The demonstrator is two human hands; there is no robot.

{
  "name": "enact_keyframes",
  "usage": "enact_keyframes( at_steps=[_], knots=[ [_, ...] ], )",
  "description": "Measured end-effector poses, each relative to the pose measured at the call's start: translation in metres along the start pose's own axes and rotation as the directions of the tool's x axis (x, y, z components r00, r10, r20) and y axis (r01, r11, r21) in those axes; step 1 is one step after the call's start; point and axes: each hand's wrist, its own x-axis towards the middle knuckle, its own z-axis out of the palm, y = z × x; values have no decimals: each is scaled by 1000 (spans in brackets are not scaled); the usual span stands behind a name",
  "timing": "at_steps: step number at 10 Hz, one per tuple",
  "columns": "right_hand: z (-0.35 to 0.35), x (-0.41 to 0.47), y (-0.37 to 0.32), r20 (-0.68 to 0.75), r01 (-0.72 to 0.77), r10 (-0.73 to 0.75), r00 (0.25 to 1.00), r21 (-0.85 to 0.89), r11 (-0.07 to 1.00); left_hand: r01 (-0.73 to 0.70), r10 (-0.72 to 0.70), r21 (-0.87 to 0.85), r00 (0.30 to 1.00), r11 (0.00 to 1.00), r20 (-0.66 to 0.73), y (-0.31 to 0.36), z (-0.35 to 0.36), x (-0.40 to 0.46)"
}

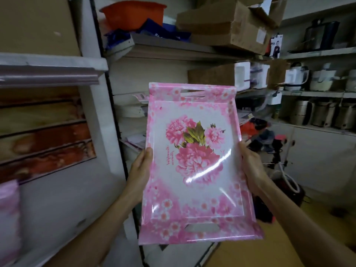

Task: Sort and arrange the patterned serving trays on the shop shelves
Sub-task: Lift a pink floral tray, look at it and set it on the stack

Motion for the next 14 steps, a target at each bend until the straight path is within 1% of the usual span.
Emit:
enact_keyframes(
  at_steps=[1, 2, 3, 5, 6, 7, 8, 9, 10, 11, 12, 13, 14],
  knots=[
    [32, 0, 5, 67, -15, 14, 998, 5, 1000, -39, 38, -12, 995, 999, -89, 5, -24, -13],
    [67, -2, 8, 138, -29, 29, 990, -2, 1000, -95, 99, 35, 983, 995, -153, 10, -53, -30],
    [104, -10, 8, 210, -39, 35, 977, 17, 999, -86, 93, 42, 969, 995, -227, 1, -95, -38],
    [183, -30, 19, 378, -123, 84, 922, 81, 989, -60, 74, 51, 939, 997, -337, 19, -155, -69],
    [225, -39, 23, 399, -63, 41, 916, 41, 997, -63, 89, 81, 920, 995, -382, 12, -206, -75],
    [266, -51, 23, 410, -60, 44, 911, 26, 998, -59, 117, 148, 899, 987, -422, 18, -240, -85],
    [304, -68, 23, 454, -83, 50, 890, 53, 995, -45, 118, 159, 865, 986, -487, 28, -274, -96],
    [338, -88, 17, 478, -129, 79, 875, 73, 989, -18, 91, 143, 849, 990, -521, 36, -303, -106],
    [373, -100, 15, 550, -166, 122, 826, 30, 986, -8, 65, 102, 818, 995, -571, 39, -342, -111],
    [410, -112, 12, 626, -114, 99, 773, -17, 993, 42, 30, 98, 772, 994, -634, 40, -385, -119],
    [443, -126, 8, 700, -77, 72, 711, -25, 997, 101, 14, 131, 736, 986, -676, 44, -420, -123],
    [474, -138, 11, 752, -73, 73, 655, -33, 997, 135, 40, 200, 726, 971, -687, 48, -453, -126],
    [506, -151, 18, 755, -15, 71, 652, -80, 997, 209, 2, 229, 734, 951, -679, 45, -486, -127]
  ],
)
